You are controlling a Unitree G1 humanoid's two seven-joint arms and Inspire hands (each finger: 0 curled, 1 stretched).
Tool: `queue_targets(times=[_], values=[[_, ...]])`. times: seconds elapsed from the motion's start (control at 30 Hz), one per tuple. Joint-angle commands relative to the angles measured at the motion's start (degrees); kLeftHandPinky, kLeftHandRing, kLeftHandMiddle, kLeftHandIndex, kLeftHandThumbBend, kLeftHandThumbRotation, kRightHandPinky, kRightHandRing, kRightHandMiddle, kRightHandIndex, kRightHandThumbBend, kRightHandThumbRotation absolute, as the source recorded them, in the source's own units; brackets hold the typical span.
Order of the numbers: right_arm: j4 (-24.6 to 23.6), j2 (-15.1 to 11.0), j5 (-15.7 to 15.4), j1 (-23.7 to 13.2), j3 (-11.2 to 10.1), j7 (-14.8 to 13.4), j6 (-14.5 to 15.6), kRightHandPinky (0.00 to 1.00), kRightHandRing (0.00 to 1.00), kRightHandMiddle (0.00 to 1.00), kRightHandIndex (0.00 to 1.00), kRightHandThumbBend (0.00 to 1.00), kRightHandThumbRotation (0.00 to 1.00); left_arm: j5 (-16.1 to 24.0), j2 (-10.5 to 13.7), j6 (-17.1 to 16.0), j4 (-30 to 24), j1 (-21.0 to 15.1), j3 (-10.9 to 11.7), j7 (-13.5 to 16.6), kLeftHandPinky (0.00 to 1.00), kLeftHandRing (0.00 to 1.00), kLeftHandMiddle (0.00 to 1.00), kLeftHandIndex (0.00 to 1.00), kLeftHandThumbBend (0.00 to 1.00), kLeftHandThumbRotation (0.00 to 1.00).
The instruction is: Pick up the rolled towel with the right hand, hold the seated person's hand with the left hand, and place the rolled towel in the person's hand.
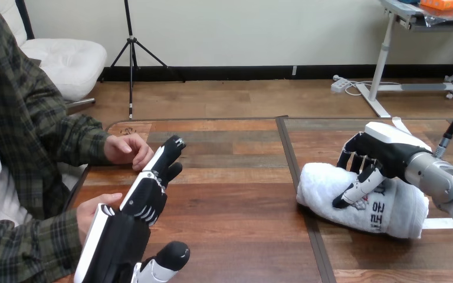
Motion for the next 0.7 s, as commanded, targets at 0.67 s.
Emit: queue_targets(times=[0.67], values=[[-1.15,4.49,-4.03,3.61,5.07,-2.46,3.30,0.76,0.83,0.85,0.86,1.00,0.47,-1.55,0.20,0.47,-3.69,-2.62,-0.07,-0.26,0.95,0.97,0.97,0.90,0.86,0.75]])
